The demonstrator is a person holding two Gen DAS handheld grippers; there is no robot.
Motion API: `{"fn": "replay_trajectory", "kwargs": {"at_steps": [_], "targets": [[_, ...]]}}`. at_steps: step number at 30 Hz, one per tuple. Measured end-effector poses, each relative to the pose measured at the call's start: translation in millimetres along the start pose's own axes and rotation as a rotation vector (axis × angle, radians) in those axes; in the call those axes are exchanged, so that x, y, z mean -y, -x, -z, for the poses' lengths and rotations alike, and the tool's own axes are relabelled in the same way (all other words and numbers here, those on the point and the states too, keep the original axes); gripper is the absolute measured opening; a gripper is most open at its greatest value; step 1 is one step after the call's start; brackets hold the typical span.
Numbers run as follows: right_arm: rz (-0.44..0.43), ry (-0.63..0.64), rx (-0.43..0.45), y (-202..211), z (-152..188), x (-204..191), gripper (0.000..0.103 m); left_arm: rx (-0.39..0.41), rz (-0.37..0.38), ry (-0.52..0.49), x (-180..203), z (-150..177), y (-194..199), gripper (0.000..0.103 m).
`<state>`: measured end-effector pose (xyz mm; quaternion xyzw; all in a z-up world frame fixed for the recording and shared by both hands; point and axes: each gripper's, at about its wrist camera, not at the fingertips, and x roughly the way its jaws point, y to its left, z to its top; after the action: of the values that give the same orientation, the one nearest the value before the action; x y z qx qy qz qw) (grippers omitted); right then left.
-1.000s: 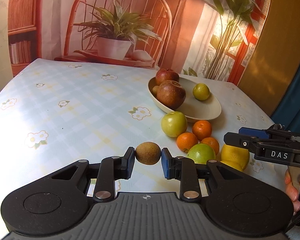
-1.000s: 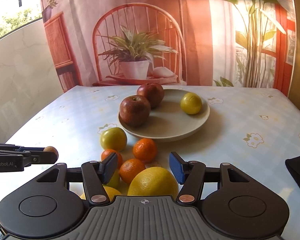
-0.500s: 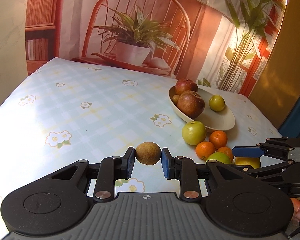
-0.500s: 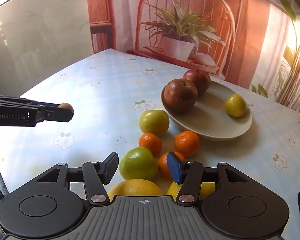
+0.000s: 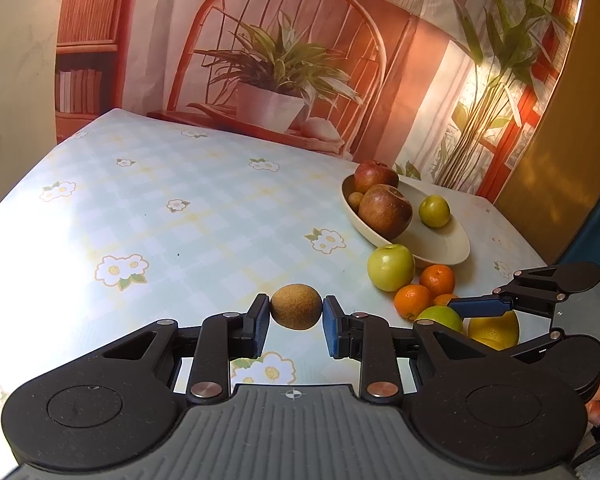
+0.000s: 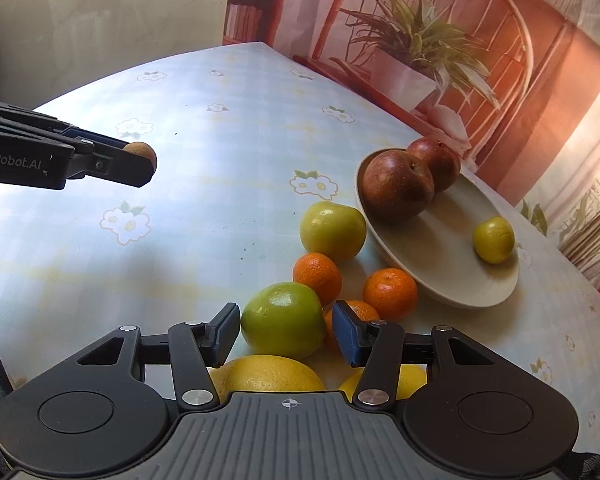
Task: Organize fruits
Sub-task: 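Lift the brown fruit with the left gripper while the right gripper grasps the green lime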
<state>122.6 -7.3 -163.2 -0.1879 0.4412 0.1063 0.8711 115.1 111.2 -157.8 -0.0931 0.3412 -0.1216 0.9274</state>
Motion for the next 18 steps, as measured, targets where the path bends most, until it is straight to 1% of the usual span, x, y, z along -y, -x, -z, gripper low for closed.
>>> {"fn": "replay_trajectory", "kwargs": {"at_steps": [2,3,7,18], "targets": [[0.010,0.024,-0.012,-1.5,-1.9,-3.8,0.047,0.000,0.000,0.001,-0.1,0.4,0.0,0.030],[0.007,0.028,-0.014,-2.0,-2.7,-4.4,0.044,0.000,0.000,0.002,-0.2,0.5,0.0,0.030],[0.013,0.045,-0.011,-2.0,-2.7,-6.9,0.043,0.000,0.001,0.002,-0.5,0.4,0.0,0.030],[-0.008,-0.013,0.018,1.0,3.0,-1.8,0.043,-0.002,-0.002,-0.005,0.8,0.5,0.5,0.030]]}}
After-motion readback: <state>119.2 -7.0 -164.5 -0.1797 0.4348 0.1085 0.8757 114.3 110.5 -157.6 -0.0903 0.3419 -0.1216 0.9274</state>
